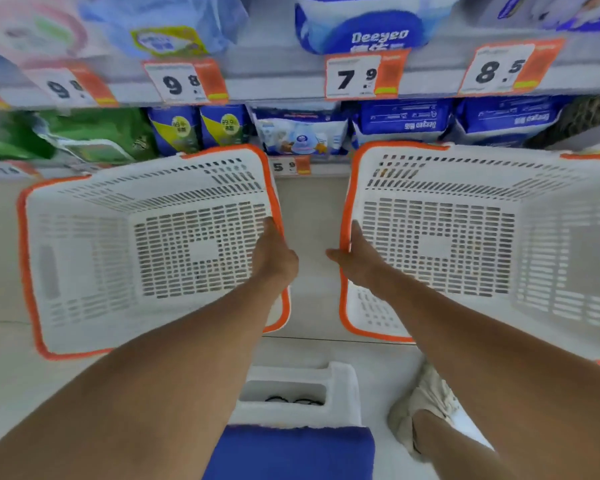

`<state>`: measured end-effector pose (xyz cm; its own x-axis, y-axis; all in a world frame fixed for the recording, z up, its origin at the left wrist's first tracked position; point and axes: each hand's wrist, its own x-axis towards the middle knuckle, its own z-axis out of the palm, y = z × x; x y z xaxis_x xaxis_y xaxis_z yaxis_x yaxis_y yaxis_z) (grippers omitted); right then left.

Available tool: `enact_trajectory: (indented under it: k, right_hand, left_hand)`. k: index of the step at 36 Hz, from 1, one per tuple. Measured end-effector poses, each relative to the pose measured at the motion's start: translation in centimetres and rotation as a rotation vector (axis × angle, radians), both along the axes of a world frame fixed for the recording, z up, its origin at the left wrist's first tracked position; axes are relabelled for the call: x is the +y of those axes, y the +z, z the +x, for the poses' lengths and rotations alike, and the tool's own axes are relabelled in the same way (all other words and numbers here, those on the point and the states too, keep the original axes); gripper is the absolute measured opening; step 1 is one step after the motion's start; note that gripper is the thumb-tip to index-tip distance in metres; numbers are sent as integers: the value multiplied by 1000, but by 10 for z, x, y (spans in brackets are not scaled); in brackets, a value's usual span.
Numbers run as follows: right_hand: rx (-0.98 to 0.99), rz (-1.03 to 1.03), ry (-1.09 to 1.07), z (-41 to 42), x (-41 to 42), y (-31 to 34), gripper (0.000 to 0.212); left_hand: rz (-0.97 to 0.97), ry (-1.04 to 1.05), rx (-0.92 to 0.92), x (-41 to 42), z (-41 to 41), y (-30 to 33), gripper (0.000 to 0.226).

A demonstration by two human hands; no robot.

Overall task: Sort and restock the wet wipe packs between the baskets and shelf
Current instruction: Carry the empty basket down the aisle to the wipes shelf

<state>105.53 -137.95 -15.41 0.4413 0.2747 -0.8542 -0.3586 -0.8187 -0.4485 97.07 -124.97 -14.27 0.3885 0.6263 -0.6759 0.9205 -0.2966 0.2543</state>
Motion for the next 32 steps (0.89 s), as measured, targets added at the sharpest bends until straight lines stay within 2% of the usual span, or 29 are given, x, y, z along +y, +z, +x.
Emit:
enact_trajectory:
  k: [2,4,6,8,13,17,20,23,25,27,29,32]
  right_hand:
    - [-87,-4,-56,-15,24,-16,80]
    - [-86,35,-72,-27,43,-19,83]
    - [-57,92,-25,-39,65,-16,91]
    - [-129,96,47,-50,85,-16,93]
    - [-179,163,134,-91,116,-19,91]
    - [-194,194,64,-101,111,-20,91]
    - [-189,223,-44,-80,104,-16,75]
    - [-226,288,-128,-48,99,-15,59]
    - [-208,346,-102,-35,103,-15,60]
    - [-287,349,-1,-29,109,-22,63]
    - [-376,345,21,-27,116,-30,64]
    - [-452,384,-61,-34,118,-42,63]
  left_hand:
    - [26,-2,-39,23,-13,-5,65]
    - [41,-10,-51,58,-25,-9,54]
    - [24,-15,-55,91,-42,-9,54]
    - [-4,-50,-90,112,-56,-11,58]
    - [-63,-100,-186,112,-71,-12,61]
    - [-235,9,-321,105,-61,-11,44]
    - [-334,31,-425,101,-57,-11,54]
    - [-322,4,-464,97,-51,-18,51]
    - [-294,6,-500,96,-44,-23,32]
    - [-260,-44,-549,92,-36,-31,18]
    - [-253,-64,-600,89,-29,-37,18]
    - [-179,-130,-664,88,-26,-44,17]
